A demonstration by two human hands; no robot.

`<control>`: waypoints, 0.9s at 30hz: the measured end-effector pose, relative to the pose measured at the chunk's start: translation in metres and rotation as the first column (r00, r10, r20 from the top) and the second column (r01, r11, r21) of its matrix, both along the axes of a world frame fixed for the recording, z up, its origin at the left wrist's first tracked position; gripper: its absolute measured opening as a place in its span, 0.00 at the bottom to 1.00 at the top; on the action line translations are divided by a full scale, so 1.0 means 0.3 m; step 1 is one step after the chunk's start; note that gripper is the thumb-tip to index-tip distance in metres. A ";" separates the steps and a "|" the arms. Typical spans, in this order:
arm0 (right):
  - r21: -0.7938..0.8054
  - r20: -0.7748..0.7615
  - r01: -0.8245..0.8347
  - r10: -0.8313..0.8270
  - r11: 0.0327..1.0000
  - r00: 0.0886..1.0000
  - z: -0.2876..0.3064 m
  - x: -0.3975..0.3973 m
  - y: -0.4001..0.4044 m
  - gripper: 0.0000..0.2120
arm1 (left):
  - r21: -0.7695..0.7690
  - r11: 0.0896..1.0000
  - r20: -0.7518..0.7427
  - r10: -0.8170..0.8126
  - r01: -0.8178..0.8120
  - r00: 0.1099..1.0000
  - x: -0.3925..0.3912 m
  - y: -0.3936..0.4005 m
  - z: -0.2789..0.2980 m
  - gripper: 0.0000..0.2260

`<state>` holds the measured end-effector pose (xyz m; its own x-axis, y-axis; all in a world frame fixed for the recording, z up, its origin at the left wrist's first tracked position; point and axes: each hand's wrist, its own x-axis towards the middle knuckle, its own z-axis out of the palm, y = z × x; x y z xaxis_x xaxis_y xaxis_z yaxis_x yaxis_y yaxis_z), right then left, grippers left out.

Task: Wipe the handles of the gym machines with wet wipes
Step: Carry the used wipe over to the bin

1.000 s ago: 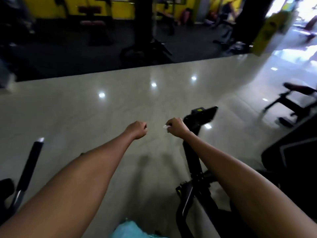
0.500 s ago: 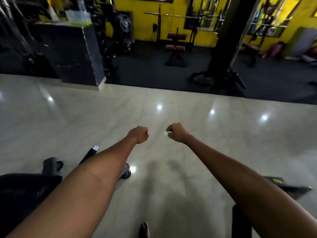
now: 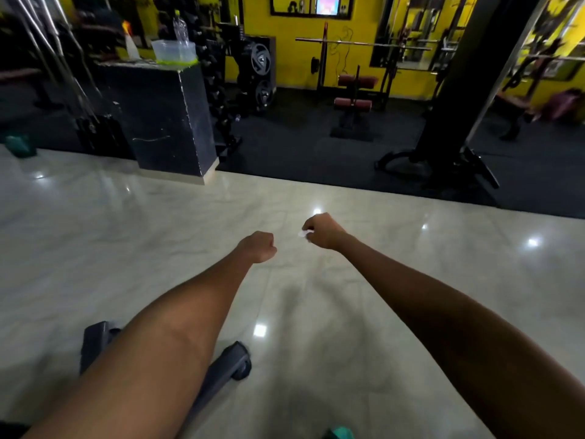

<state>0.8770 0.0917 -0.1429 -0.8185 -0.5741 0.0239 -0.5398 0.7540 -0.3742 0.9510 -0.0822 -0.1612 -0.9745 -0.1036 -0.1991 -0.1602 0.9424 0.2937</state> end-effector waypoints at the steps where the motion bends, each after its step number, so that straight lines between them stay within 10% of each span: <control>1: 0.013 0.000 -0.013 0.013 1.000 1.000 0.000 -0.061 -0.010 0.10 | 0.011 1.000 0.004 0.014 -0.014 1.000 -0.056 -0.011 -0.006 0.11; 27: 0.151 -0.043 -0.582 0.593 0.799 0.804 0.045 -1.160 -1.075 0.14 | -0.024 0.850 -0.028 0.526 -0.527 0.850 -0.886 -0.872 0.028 0.13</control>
<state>0.5291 -0.2307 -0.1293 -0.3210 -0.9467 -0.0277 -0.9191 0.3185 -0.2320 0.6851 -0.3437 -0.1528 -0.7758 -0.6077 -0.1695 -0.6294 0.7268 0.2748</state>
